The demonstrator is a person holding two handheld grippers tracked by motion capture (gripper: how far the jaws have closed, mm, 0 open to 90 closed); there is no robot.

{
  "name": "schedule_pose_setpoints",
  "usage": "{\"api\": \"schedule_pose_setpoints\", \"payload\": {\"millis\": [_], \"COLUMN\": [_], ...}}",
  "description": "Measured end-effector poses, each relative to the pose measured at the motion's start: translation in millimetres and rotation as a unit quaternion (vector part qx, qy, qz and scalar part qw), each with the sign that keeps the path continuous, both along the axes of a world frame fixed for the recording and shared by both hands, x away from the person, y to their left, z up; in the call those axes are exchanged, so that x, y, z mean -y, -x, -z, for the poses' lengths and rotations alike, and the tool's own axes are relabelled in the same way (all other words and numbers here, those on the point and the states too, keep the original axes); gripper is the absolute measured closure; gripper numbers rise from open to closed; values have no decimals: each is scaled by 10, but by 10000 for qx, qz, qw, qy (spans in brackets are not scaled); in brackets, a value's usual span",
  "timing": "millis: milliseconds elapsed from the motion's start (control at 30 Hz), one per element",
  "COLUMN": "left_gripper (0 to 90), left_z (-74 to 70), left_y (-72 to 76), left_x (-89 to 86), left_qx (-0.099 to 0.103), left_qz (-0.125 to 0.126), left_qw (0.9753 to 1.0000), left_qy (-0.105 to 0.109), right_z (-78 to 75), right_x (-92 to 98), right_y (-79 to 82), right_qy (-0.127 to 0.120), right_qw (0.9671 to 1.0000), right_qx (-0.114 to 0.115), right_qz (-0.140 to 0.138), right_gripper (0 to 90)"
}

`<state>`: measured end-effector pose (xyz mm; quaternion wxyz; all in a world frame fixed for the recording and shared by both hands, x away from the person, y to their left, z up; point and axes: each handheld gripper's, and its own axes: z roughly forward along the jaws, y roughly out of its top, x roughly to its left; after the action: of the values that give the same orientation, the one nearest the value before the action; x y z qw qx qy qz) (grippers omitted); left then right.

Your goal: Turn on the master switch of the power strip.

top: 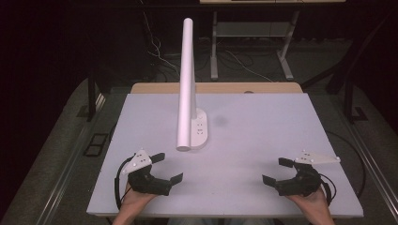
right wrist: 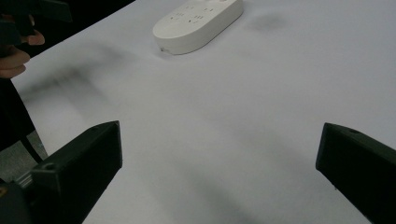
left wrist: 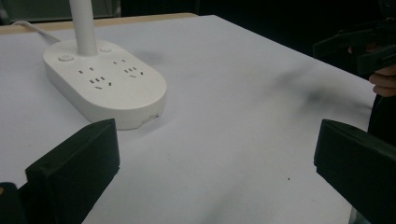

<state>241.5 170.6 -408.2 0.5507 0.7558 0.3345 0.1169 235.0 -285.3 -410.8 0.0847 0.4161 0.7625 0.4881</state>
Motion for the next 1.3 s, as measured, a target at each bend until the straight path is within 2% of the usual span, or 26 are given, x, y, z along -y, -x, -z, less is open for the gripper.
{"api": "schedule_pose_setpoints", "payload": {"millis": [600,700,967,1067,1133,1300], "left_gripper": [0,0,0,0,0,0], "left_z": [9,4,-24,-43,-62,-110], "left_y": [-8,-16,-25,-32,-36,-62], "left_x": [20,34,54,47,39,6], "left_qx": [-84,-133,-230,-322,-394,-433], "left_qz": [87,143,223,256,291,258], "left_qw": [9999,9996,9991,9987,9986,9983], "left_qy": [-68,-181,-265,-291,-220,-290], "right_z": [21,23,30,30,32,31], "right_x": [-1,-17,-40,-38,-38,-36], "right_y": [-11,-5,-2,-1,-1,2], "right_qy": [46,60,109,111,115,126], "right_qw": [9999,9998,9997,9997,9997,9997], "right_qx": [-83,-142,-166,-169,-160,-141], "right_qz": [-100,-121,-166,-164,-150,-154], "right_gripper": [0,0,0,0,0,0]}}
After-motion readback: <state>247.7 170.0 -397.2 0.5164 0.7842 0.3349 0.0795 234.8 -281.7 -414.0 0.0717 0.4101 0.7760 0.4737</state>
